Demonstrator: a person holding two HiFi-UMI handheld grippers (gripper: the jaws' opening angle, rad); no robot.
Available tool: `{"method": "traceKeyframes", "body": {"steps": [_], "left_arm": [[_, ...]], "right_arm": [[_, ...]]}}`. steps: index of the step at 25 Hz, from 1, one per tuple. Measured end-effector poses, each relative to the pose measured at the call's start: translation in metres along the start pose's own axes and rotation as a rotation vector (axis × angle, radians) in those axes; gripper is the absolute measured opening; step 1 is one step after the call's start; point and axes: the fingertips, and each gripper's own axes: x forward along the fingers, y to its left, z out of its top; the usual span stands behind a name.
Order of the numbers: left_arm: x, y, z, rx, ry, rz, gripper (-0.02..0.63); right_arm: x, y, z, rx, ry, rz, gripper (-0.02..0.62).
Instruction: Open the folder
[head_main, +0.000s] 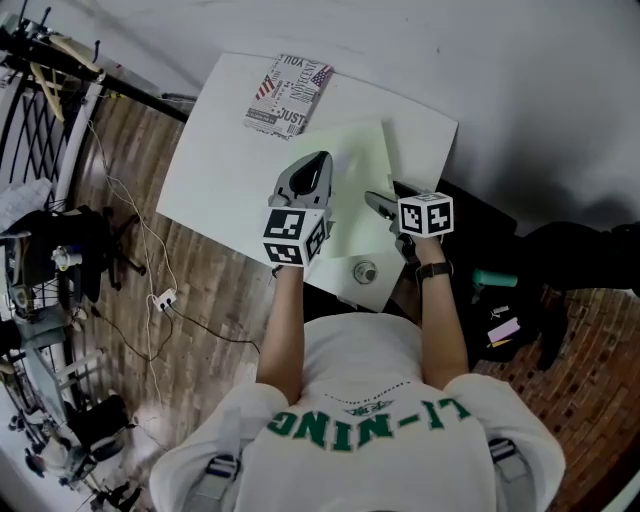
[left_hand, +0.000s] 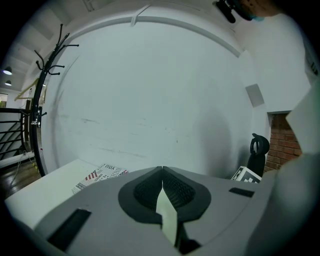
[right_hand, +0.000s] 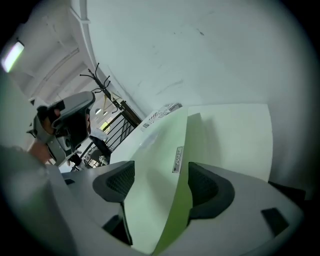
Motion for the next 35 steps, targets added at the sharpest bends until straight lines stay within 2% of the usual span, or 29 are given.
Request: {"method": "traceKeyframes", "body": {"steps": [3, 6, 14, 18, 26, 35], "left_arm": [[-0.003, 0.007, -0.002, -0.012, 0.002, -0.001, 0.017], [-0.005, 0.016, 0.000, -0.021, -0.001, 0.003, 0.015], [-0.016, 0.030, 0.005, -0.018, -0.008, 0.015, 0.015], [-0.020, 0.031, 0.005, -0.016, -0.009, 0.015, 0.016], [-0.040, 0.035, 0.013, -0.021, -0.038, 0.038, 0.016], [-0.069, 0.051, 0.020, -0.047, -0.073, 0.097, 0.015]], "right_arm": [[0.001, 0.002, 0.007, 0.051, -0.015, -0.005, 0.303], [0.005, 0.001, 0.009, 0.074, -0.020, -0.019, 0.199], [0.003, 0.004, 0.011, 0.066, -0.026, -0.045, 0.199], [0.000, 0.013, 0.018, 0.063, -0.050, -0.044, 0.179], [-0.011, 0.034, 0.031, 0.023, -0.084, -0.026, 0.140], [-0.016, 0.072, 0.041, -0.042, -0.076, 0.038, 0.138]]}}
